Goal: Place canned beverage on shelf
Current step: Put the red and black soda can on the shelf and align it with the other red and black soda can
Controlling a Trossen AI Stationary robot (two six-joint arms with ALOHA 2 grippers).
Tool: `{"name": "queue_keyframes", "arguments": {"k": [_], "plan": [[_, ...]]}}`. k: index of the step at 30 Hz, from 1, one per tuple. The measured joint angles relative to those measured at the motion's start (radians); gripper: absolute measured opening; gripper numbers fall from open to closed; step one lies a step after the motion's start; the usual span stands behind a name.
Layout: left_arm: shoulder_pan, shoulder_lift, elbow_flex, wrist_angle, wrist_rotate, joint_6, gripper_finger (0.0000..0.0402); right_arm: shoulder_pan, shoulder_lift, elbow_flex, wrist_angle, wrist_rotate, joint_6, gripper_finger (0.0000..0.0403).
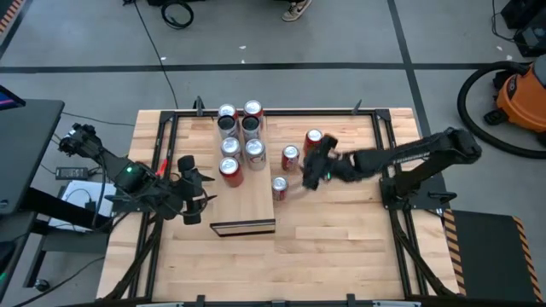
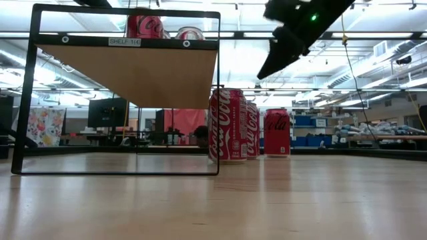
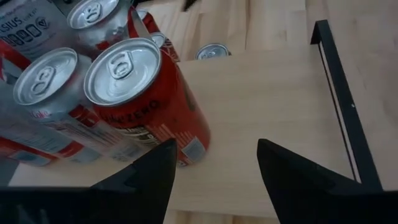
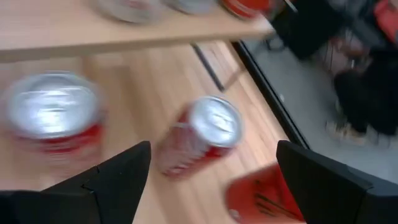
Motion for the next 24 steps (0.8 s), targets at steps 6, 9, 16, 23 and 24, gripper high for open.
{"name": "queue_keyframes", "arguments": {"k": [6,9,16,23,24], "plan": [[0.000,0.000,0.003,-0.009,-0.009,0.008,0.0233,-0.242,-0.010,0.000,-0.017,-0.125,0.008,0.0357],[0.000,0.000,0.003,-0.009,-0.010,0.008,0.0233,-0.324,0.016,0.000,0.014,-0.151,0.009,0.0357],[0.000,0.000,0.003,-0.026,-0.010,-0.002,0.0233,-0.428,0.095,0.000,0.065,-0.207,0.038,0.0357],[0.000,0.000,0.003,-0.030,-0.010,-0.018,0.0233,-0.470,0.120,0.000,0.064,-0.216,0.043,0.0357],[0.000,0.000,0.003,-0.030,-0.010,-0.018,0.0233,-0.470,0.120,0.000,0.060,-0.222,0.051,0.0357]]}}
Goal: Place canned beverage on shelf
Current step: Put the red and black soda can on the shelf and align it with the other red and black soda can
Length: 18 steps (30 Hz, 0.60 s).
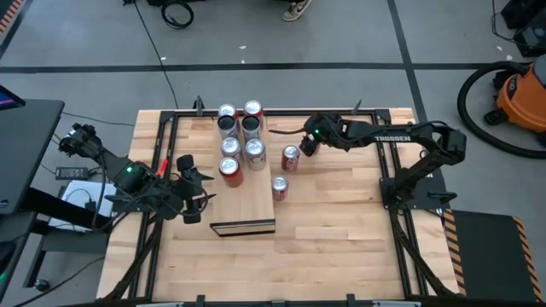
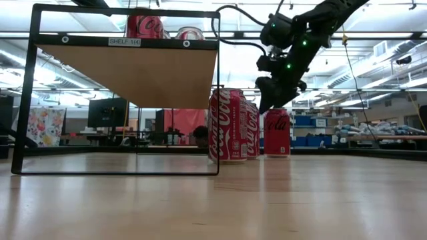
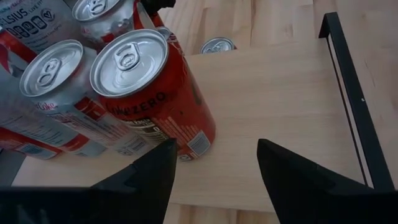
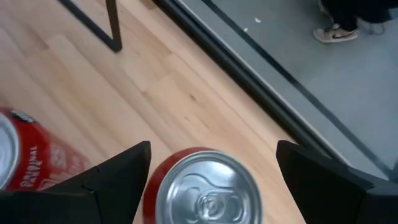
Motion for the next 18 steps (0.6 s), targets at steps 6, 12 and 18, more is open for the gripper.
{"name": "queue_keyframes", "arguments": {"k": [6,12,18], "plan": [[0.000,0.000,0.000,0.000,0.000,0.000,0.0233,-0.039,0.000,0.000,-0.071,-0.112,0.056,0.0356],[0.000,0.000,0.000,0.001,0.000,-0.001,0.0233,-0.070,0.000,0.000,-0.080,-0.210,0.007,0.0330],[0.000,0.000,0.000,0.001,0.000,-0.001,0.0233,-0.081,-0.007,0.005,-0.107,-0.341,-0.167,0.0300]]}}
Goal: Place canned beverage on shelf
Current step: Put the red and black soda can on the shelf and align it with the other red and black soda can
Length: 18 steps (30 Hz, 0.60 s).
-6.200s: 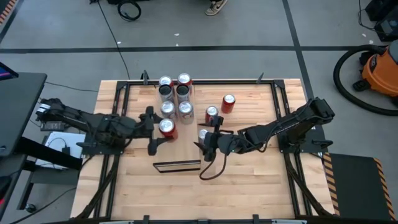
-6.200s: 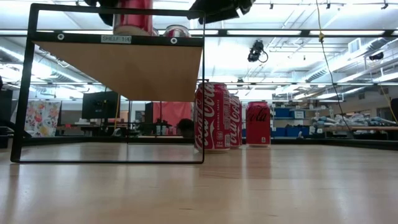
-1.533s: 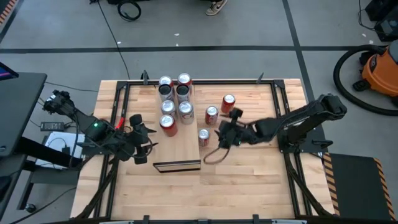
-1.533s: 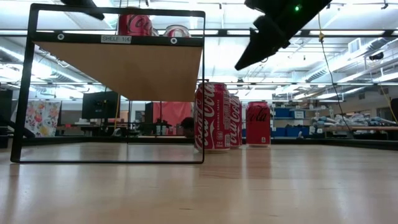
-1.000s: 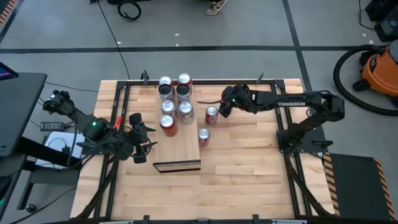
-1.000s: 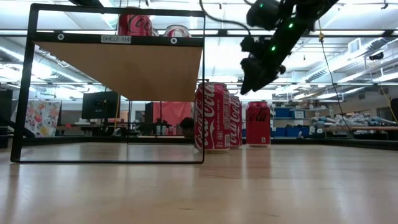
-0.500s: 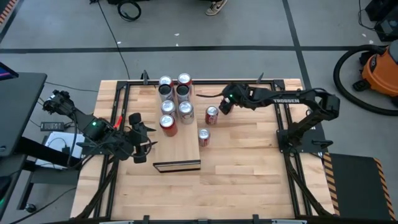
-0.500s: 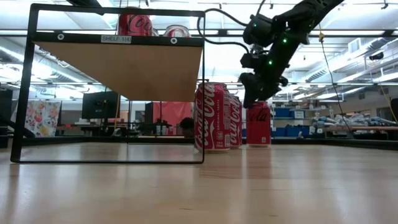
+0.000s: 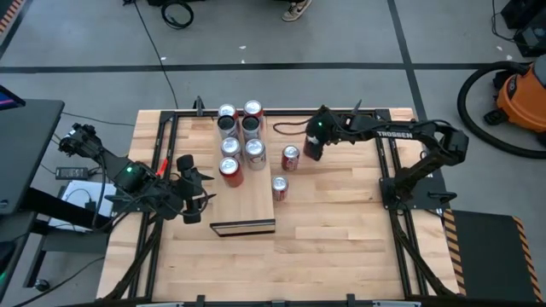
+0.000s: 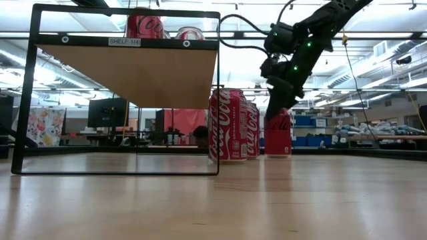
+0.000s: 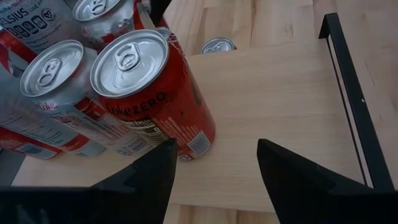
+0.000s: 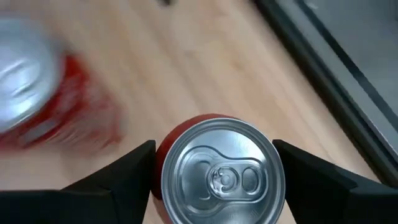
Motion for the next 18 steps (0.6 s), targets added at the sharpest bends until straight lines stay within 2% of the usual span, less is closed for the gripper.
{"name": "queue_keyframes", "arguments": {"k": [5,8,13,18], "plan": [[0.000,0.000,0.000,0.000,0.000,0.000,0.0233,0.038,-0.030,-0.001,-0.069,-0.169,-0.209,0.0309],[0.000,0.000,0.000,0.000,0.000,0.000,0.0233,0.082,-0.062,-0.007,-0.115,-0.230,-0.292,0.0311],[0.000,0.000,0.000,0.000,0.000,0.000,0.0233,0.186,-0.114,-0.007,-0.149,-0.235,-0.398,0.0312],[0.000,0.000,0.000,0.001,0.000,0.000,0.0233,0.298,-0.120,-0.008,-0.125,-0.235,-0.418,0.0312]]}}
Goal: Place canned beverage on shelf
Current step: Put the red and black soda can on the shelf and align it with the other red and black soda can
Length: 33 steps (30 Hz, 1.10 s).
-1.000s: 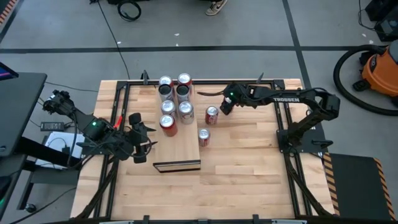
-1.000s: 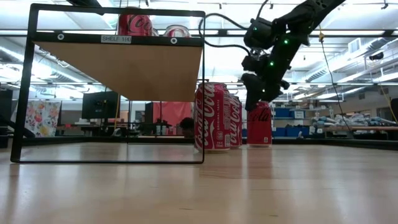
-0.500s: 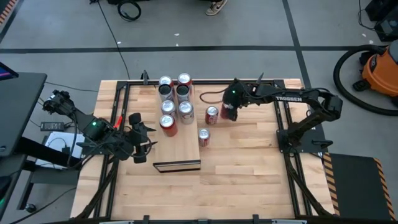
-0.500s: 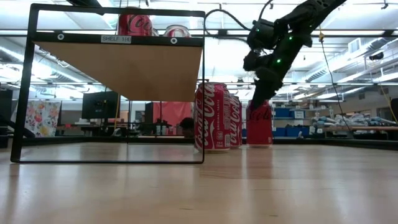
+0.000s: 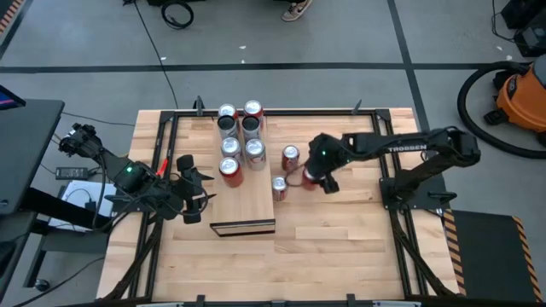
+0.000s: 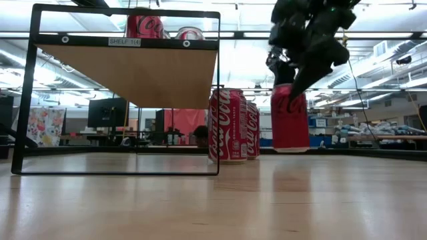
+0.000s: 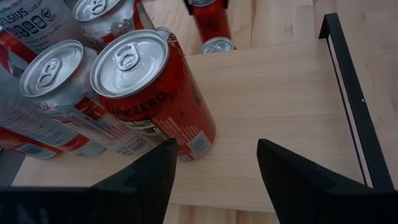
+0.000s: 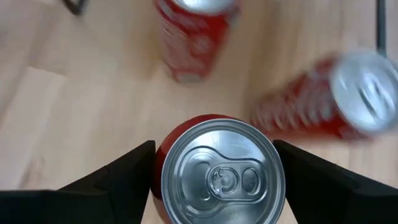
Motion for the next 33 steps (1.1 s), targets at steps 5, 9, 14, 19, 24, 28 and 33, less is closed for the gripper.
{"name": "queue_keyframes", "arguments": {"k": [5,9,14,19,24,28,33], "plan": [[0.000,0.000,0.000,0.000,0.000,0.005,0.0233,0.119,0.028,0.001,0.075,0.002,-0.003,0.0313],[0.000,0.000,0.000,0.001,0.000,0.014,0.0233,0.199,0.059,0.002,0.124,0.005,0.008,0.0313],[0.000,0.000,0.000,0.000,0.000,0.014,0.0233,0.278,0.097,0.002,0.170,0.062,0.069,0.0313],[0.000,0.000,0.000,0.000,0.000,0.015,0.0233,0.335,0.122,0.002,0.177,0.165,0.123,0.0314],[0.000,0.000,0.000,0.001,0.000,0.018,0.0233,0.343,0.129,0.002,0.188,0.218,0.179,0.0343],[0.000,0.000,0.000,0.000,0.000,0.021,0.0233,0.351,0.129,0.009,0.207,0.229,0.181,0.0374],[0.000,0.000,0.000,0.000,0.000,0.021,0.0233,0.404,0.126,0.073,0.143,0.332,0.181,0.0385]]}}
